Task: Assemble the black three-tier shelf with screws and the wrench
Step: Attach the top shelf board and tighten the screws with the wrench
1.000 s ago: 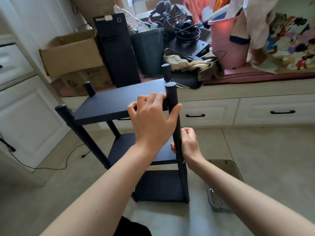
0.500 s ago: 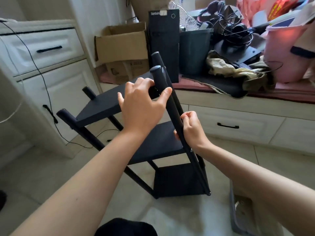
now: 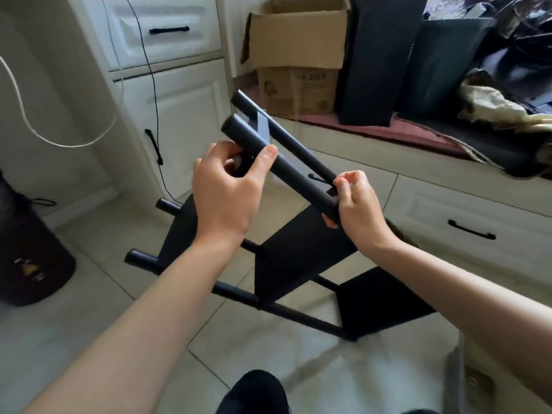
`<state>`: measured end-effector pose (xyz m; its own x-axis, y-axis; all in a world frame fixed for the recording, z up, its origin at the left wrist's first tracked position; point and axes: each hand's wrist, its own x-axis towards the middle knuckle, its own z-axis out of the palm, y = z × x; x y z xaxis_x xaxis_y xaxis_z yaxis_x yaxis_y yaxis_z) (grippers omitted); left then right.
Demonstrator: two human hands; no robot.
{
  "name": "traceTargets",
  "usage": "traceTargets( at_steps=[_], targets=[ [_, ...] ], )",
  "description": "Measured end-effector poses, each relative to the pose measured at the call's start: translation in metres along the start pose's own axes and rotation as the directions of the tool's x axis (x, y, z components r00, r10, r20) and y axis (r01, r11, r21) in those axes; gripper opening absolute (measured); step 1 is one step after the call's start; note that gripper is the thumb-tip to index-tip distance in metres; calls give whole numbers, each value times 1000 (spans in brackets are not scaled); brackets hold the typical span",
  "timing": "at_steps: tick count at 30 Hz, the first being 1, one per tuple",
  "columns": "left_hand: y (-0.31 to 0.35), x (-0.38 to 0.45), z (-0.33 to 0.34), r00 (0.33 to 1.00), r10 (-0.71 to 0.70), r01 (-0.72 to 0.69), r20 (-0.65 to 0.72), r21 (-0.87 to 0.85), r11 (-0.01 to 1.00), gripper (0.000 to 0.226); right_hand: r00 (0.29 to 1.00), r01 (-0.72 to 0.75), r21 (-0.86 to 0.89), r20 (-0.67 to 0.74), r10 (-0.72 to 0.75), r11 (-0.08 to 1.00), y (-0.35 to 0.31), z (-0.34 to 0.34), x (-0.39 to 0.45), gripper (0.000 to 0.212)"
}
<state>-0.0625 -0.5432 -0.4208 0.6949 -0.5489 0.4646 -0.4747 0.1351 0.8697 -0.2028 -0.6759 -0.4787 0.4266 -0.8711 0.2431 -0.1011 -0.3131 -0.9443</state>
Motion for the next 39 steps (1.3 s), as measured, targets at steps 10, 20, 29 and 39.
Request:
traceTargets(
  at_steps=[10, 20, 29, 39],
  targets=[
    [-142, -73, -38, 953, -294, 267, -71, -259, 928, 37, 997, 34, -223, 70, -19, 974, 69, 49, -24, 12],
    [-222, -127, -34, 870, -492, 442, -39, -382, 812, 24, 991, 56, -471, 132, 8, 880, 135, 68, -45, 11],
    [-246, -144, -47, 826, -558, 545, 78, -360, 757, 40, 989, 84, -585, 148, 5, 807, 146, 75, -67, 18],
    [-237, -120, -64, 843, -502, 522, 195, -66, 850, 47, 944, -106, -444, 235, 230, 890, 133, 82, -36, 15]
  ],
)
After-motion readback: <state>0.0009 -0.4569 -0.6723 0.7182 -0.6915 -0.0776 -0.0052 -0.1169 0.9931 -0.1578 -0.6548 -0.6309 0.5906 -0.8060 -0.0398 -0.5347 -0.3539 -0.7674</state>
